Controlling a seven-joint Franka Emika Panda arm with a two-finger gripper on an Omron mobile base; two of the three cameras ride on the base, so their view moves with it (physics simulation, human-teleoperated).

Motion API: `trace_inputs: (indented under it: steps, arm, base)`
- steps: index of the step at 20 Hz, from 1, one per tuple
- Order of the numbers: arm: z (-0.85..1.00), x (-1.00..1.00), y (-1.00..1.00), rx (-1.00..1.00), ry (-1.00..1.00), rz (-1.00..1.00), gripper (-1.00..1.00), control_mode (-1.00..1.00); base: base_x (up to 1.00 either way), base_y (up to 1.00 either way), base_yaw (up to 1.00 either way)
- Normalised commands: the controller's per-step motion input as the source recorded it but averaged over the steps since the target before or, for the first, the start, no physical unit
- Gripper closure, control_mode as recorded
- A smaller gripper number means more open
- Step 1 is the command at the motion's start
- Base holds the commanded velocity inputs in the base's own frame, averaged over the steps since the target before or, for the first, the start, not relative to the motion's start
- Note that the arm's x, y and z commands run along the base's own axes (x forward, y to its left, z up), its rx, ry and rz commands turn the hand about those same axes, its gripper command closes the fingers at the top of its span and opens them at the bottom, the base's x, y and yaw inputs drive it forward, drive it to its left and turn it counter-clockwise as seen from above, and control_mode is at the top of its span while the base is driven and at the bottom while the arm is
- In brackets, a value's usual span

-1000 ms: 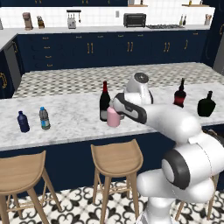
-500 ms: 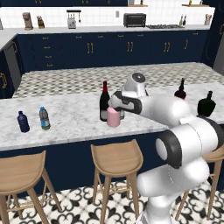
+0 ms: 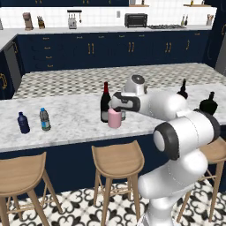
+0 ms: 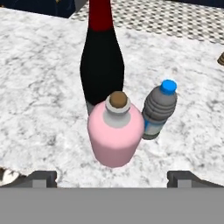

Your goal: Move the plastic bottles in the middle to the plastics group, and the glass bottles in the middle to the glass group.

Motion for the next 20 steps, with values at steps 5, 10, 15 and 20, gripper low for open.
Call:
trace_inputs:
  steps: [5, 10, 15, 20]
  arm:
    - [-0.03, 0.24, 0.08, -0.03, 0.0, 0.01, -1.0, -1.0]
    - [-0.1, 0.19, 0.12, -0.02, 0.0, 0.02, -1.0, -1.0]
    - [-0.24, 0.17, 0.0, 0.0, 0.0, 0.02, -1.0, -1.0]
    - [-0.16, 0.24, 0.0, 0.0, 0.0, 0.02, -1.0, -1.0]
  base:
    - [0.0, 0.0, 0.0]
    - [0.0, 0.0, 0.0]
    - [0.0, 0.0, 0.0]
    - [0.0, 0.0, 0.0]
